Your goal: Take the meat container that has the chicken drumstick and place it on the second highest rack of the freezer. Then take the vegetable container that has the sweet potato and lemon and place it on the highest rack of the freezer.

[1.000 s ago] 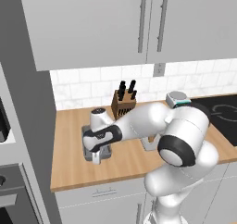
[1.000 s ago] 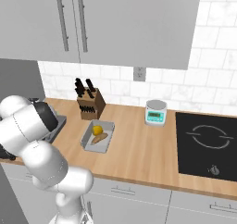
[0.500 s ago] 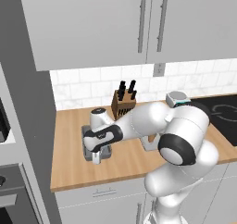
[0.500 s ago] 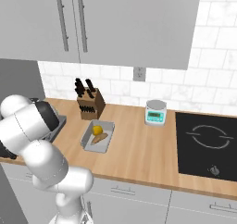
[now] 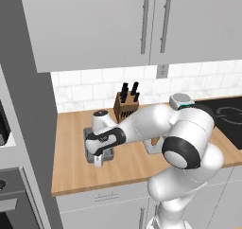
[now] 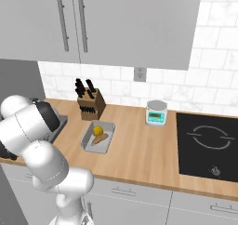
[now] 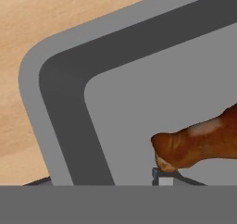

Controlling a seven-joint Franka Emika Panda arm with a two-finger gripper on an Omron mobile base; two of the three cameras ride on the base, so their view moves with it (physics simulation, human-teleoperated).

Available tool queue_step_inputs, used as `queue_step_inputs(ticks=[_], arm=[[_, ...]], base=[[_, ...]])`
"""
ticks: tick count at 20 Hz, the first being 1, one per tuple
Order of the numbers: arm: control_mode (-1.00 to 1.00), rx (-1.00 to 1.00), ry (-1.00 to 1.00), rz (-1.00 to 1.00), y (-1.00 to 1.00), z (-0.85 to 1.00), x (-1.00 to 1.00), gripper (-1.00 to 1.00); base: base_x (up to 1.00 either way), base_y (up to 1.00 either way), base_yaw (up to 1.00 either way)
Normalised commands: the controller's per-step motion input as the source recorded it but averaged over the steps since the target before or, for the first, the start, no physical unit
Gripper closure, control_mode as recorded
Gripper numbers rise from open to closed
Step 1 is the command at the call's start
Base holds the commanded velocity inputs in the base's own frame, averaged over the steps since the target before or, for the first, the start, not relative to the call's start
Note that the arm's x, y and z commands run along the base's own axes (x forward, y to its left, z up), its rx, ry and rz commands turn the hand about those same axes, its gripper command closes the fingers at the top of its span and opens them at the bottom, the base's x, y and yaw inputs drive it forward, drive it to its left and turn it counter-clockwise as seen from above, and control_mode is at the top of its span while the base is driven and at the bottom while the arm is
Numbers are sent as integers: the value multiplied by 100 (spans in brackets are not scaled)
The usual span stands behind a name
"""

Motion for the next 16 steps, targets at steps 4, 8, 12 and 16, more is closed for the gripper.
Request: queue_step_inputs(ticks=[4, 8, 12, 16], arm=[[-100, 0, 0, 0, 0, 0, 0, 100], [-100, 0, 0, 0, 0, 0, 0, 100], [-100, 0, -4, 0, 0, 0, 2, 100], [-100, 0, -6, 0, -12, 14, -1, 100]], base=[[0, 0, 0], [0, 0, 0], [0, 0, 0], [0, 0, 0]])
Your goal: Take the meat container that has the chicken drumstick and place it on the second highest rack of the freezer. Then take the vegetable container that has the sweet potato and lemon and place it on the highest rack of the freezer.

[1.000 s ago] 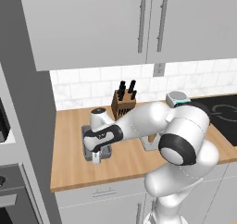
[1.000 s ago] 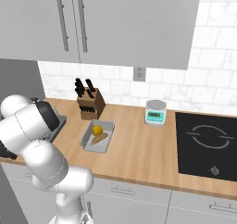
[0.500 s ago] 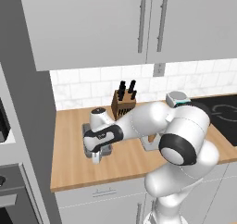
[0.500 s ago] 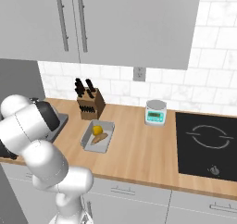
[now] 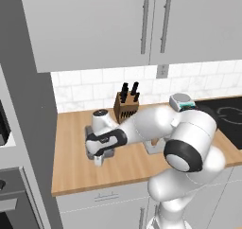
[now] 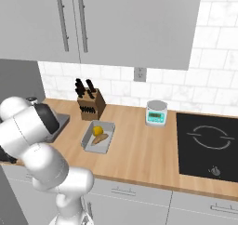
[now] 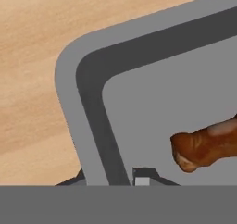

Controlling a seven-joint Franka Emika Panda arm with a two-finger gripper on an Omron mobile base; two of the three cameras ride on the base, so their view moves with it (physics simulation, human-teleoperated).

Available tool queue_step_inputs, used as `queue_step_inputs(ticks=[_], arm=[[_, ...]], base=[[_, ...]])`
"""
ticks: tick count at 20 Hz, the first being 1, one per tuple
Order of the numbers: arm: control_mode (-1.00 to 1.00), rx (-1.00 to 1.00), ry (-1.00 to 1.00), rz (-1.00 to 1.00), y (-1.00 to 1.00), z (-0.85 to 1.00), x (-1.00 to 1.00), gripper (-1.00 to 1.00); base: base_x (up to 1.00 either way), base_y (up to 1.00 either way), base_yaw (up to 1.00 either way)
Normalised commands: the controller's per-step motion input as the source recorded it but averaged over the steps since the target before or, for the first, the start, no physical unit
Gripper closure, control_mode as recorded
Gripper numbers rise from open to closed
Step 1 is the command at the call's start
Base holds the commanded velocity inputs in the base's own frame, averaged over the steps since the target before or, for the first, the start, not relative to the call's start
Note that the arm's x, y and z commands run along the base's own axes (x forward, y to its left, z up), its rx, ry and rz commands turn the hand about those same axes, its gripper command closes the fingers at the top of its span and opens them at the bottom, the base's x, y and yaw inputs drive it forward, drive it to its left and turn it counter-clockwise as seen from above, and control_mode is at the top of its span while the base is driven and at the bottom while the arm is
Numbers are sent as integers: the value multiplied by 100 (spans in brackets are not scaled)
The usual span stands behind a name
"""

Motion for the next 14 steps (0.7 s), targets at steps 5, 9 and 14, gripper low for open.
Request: queue_step_inputs(ticks=[5, 9, 14], arm=[[-100, 0, -18, 0, -18, 57, -25, 100], [-100, 0, -14, 0, -23, 62, -12, 100], [-100, 0, -16, 0, -24, 58, -3, 100]], base=[[0, 0, 0], [0, 0, 0], [0, 0, 0]])
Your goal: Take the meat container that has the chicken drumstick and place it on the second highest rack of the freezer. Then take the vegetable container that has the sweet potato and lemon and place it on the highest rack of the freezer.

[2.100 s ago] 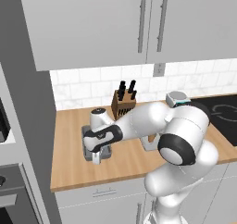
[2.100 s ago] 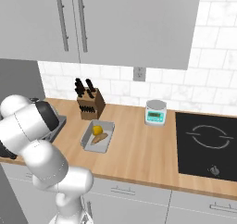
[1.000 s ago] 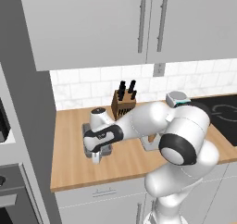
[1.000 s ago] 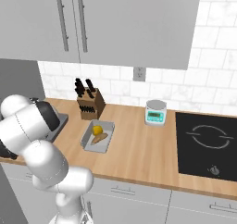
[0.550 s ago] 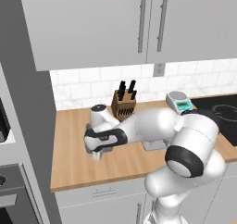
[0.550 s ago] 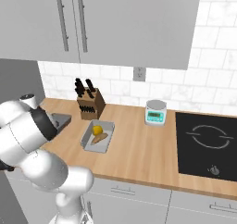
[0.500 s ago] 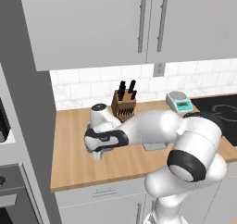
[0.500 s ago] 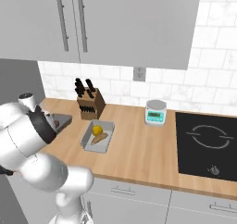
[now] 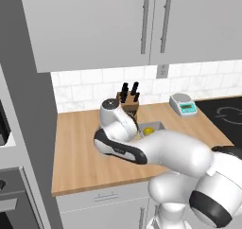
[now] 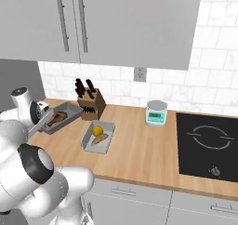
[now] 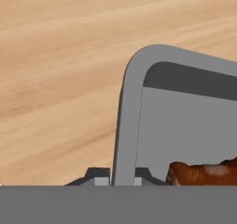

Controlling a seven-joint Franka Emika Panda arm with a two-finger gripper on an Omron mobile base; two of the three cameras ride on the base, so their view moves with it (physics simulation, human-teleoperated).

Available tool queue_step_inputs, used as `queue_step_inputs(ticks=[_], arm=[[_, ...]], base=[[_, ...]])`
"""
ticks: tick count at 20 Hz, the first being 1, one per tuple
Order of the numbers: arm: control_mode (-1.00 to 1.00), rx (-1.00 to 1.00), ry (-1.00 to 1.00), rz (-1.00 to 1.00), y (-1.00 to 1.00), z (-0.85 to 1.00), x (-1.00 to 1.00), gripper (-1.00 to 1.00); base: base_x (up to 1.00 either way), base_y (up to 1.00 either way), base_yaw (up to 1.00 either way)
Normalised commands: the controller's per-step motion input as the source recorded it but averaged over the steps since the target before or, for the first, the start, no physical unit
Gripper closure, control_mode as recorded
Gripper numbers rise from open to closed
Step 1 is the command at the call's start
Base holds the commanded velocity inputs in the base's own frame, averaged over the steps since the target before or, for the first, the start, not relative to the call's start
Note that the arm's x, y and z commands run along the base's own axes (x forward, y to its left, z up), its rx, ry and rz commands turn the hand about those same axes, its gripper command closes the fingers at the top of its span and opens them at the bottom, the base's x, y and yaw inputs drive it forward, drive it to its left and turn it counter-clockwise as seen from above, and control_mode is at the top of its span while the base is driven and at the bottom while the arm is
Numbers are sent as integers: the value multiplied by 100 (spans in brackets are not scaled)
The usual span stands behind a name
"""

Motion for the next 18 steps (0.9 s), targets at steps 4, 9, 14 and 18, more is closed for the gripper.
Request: queue_step_inputs(ticks=[4, 9, 14, 18], arm=[[-100, 0, -8, 2, -35, 58, -10, 100], [-100, 0, 1, 12, -48, 61, -53, 100], [-100, 0, 1, 8, -47, 52, -71, 100], [-100, 0, 0, 0, -66, 46, -71, 100]], base=[[0, 0, 0], [0, 0, 0], [0, 0, 0], [0, 0, 0]])
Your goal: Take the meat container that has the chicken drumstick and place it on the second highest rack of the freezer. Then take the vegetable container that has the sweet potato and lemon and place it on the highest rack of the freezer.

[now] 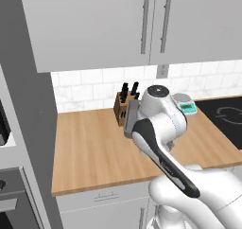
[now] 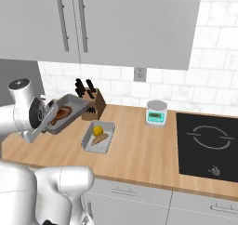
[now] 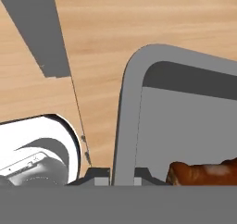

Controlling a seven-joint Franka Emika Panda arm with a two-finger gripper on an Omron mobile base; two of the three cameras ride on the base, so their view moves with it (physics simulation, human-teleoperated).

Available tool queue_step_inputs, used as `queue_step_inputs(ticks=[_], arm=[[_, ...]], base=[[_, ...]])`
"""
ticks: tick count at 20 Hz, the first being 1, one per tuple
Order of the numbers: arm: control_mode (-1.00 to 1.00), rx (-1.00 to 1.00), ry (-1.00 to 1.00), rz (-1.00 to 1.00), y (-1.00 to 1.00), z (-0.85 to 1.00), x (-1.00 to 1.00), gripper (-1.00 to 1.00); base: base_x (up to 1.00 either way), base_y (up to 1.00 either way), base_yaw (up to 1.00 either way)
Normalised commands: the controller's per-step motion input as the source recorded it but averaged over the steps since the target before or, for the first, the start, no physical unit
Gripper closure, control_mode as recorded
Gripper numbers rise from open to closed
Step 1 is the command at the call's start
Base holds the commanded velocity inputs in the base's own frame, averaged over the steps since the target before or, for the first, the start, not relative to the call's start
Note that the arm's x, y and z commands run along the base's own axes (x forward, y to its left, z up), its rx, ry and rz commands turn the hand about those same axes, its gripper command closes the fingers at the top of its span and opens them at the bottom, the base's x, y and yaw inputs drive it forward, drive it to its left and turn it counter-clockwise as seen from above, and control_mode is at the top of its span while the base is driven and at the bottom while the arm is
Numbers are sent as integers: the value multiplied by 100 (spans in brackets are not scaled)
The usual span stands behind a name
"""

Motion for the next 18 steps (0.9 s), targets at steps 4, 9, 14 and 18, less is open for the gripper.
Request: queue_step_inputs(ticks=[4, 9, 14, 18], arm=[[-100, -2, 0, 0, -65, 52, -17, 100], [-100, -13, 6, 0, -51, 30, -21, 100], [-100, -13, 9, 1, -57, 24, -32, 100], [-100, -13, 3, 11, -58, 14, -44, 100]], base=[[0, 0, 0], [0, 0, 0], [0, 0, 0], [0, 0, 0]])
